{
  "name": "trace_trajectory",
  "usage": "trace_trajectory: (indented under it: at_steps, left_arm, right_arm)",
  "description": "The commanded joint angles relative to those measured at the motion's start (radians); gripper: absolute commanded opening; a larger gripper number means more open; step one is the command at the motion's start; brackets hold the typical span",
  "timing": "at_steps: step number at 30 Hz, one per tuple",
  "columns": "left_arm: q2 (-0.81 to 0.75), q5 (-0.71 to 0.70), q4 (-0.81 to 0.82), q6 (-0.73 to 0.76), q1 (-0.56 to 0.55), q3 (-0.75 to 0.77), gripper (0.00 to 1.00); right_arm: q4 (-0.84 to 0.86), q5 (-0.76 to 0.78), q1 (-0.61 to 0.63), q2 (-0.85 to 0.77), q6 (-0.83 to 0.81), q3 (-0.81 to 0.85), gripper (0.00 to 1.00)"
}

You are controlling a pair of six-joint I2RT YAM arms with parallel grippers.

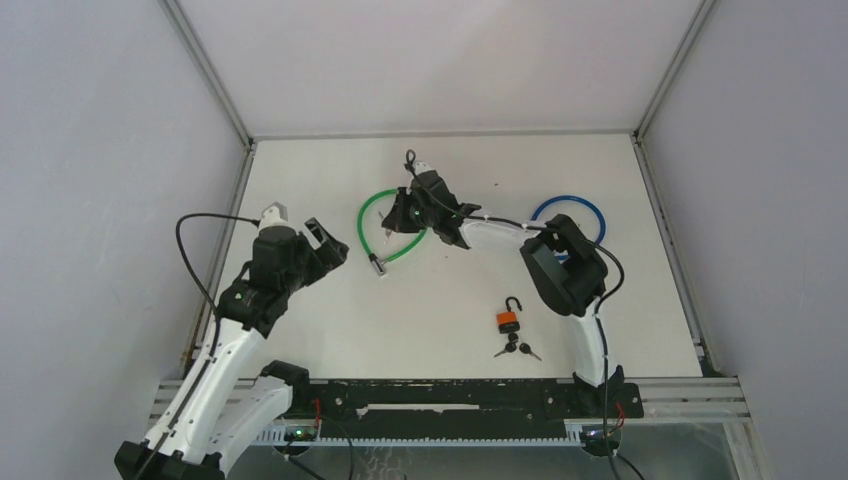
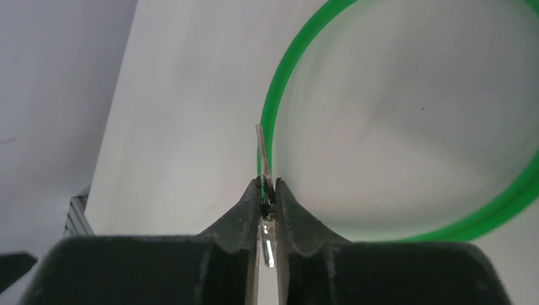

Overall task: Lock with the key
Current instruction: Place the key at the center of the board, then pick up the lock from the center of the board.

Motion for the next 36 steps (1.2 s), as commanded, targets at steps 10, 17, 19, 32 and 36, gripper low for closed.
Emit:
trace_trajectory:
  at_steps: [10,17,19,32,36]
  left_arm:
    - [-0.082,0.024,-0.086,0.050,-0.011,-0.005,0.92]
    - [-0.021,-0.046,-0.014,0.059,-0.157,-0.024,0.93]
    - [0.019,-0.064,0.010,0.053,-0.220,-0.022,0.94]
    - [0.262,-0.093,0.121,0.022,-0.470,0.047,0.96]
    - [0.270,-0.093,0.128,0.015,-0.488,0.046,0.96]
  right_arm:
    - [-0.133,0.123,-0.017,-0.143,-0.089,0.040,0.59]
    - [-0.236,0.356,-0.046,-0.619,-0.116,-0.452,0.59]
    - [-0.298,0.414,-0.047,-0.754,-0.077,-0.596,0.59]
    - [-0.636,0.538,0.033,-1.147,0.147,-0.943,0.70]
    - [-0.580,0.561,0.126,-1.061,0.152,-0.938,0.90]
